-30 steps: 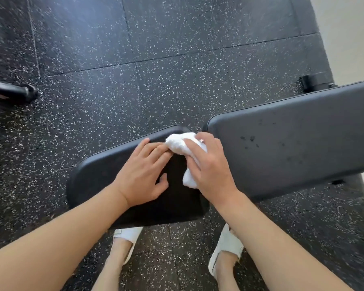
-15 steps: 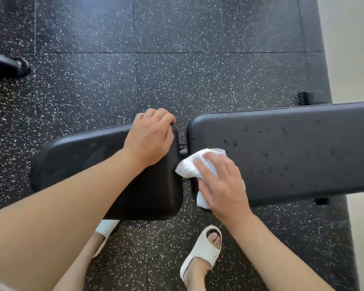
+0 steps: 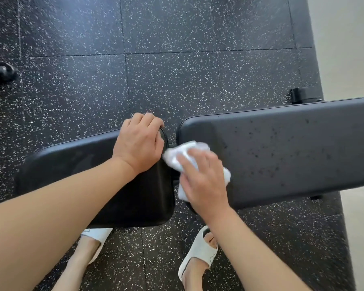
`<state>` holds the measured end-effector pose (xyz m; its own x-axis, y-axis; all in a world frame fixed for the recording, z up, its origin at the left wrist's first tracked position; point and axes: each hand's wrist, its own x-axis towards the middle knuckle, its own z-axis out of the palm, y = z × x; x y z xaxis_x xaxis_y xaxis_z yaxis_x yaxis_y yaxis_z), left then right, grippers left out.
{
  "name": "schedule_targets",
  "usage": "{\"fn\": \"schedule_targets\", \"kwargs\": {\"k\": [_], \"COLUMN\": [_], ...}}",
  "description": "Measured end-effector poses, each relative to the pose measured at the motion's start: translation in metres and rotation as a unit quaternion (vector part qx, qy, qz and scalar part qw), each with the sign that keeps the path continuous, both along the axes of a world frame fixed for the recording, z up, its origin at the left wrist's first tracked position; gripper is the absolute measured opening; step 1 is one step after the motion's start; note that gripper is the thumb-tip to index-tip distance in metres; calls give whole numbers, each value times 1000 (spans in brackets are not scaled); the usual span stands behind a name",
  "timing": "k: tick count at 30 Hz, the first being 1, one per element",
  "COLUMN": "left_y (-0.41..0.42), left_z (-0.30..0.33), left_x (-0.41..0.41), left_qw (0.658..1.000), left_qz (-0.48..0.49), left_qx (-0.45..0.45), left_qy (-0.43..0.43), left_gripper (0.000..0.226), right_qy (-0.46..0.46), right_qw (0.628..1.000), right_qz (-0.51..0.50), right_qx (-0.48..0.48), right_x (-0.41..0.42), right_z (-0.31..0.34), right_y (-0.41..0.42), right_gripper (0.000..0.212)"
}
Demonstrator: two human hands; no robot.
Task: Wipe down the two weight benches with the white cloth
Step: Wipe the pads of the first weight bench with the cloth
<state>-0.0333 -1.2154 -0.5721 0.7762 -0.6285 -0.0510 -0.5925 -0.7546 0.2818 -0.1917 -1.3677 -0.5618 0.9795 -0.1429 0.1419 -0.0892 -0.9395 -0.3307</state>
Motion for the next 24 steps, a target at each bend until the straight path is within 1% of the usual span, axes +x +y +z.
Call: {"fn": "schedule_targets", "kwargs": {"k": [3,5,7,11,13,15,18,20,21,22,24], "left_y": [1,0,-1,-1,-1,-1,-4,-6,-7,-7,-7], "left_z": [1,0,-1,-2,-1,2,6,8,9,9,8], "left_x": [-1,-1,0,-1,-1,0,-1,-1,-1,-1,-1], "left_qw": [1000,1000,1000,1000,1000,1000,999,999,999,999,999], "left_qz": [0,1,4,0,0,4,12,14,15,17,18], "left_qx": [10,4,2,6,16,29,37,40,41,42,38], "left_qy": [1,-3,-4,-3,-4,-3,-2,4,9,13,10], "left_gripper": [30,29,28,26,27,28,30,33,35,36,36], "right_qy": [15,23,12,-29,-20,3,16,2,-8,-19,-32], "right_qw": [999,998,998,999,999,999,1000,998,998,998,999], "right_qz": [40,55,61,-1,-34,-42,10,56,63,53,-14], "right_qx": [33,27,20,25,14,0,-2,11,16,16,2], "right_x": [-63,-68,-47,38,76,98,95,80,73,66,60], "right_z": [1,0,-1,-3,-2,-1,0,1,2,3,3], "right_y": [-7,-20,-29,-40,-35,-24,-16,-37,-54,-75,-120], "right_gripper": [36,36,36,32,29,23,19,23,27,29,26]}}
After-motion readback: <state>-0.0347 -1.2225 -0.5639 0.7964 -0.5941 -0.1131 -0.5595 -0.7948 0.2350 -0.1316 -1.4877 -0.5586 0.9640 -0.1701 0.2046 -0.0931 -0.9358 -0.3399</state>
